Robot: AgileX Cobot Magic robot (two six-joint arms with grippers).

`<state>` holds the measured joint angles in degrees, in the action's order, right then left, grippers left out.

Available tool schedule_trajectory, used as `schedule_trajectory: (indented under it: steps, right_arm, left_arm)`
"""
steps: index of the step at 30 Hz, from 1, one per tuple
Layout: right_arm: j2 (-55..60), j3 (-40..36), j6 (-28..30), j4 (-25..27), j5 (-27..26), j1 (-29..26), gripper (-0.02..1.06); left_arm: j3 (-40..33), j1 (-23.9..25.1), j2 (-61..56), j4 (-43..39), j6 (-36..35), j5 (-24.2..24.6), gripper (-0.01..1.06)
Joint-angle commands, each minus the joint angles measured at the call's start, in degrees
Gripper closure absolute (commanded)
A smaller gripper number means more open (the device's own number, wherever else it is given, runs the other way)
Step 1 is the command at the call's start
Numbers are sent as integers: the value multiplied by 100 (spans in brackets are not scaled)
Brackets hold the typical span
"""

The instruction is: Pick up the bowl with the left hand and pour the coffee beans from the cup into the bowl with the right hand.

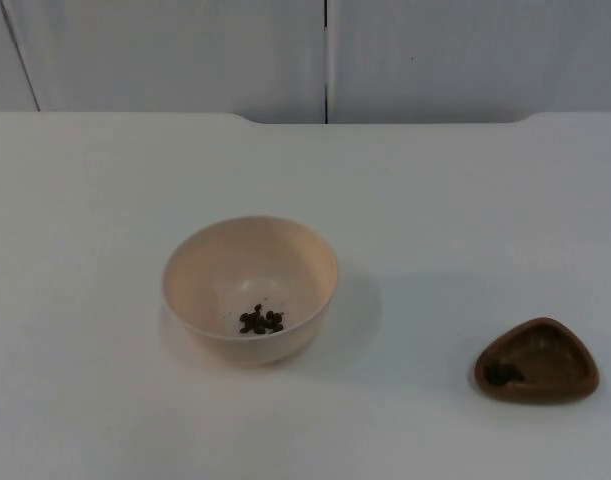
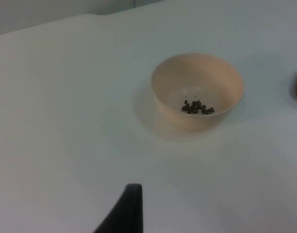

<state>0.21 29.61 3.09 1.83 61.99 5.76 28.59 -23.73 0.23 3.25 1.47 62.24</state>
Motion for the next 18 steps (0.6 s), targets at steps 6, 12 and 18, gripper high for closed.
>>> schedule_trajectory:
  steps: [6,12,18]
  right_arm:
    - [-21,-10,42,-20,-18,-268,-1]
    - [-21,-10,42,-20,-18,-268,-1]
    - [-21,-10,42,-20,-18,-268,-1]
  left_arm:
    - [-27,-21,-23,60,-8,-72,0]
    - [-27,-21,-23,60,-8,-72,0]
    - [-27,-21,-23,60,-8,-72,0]
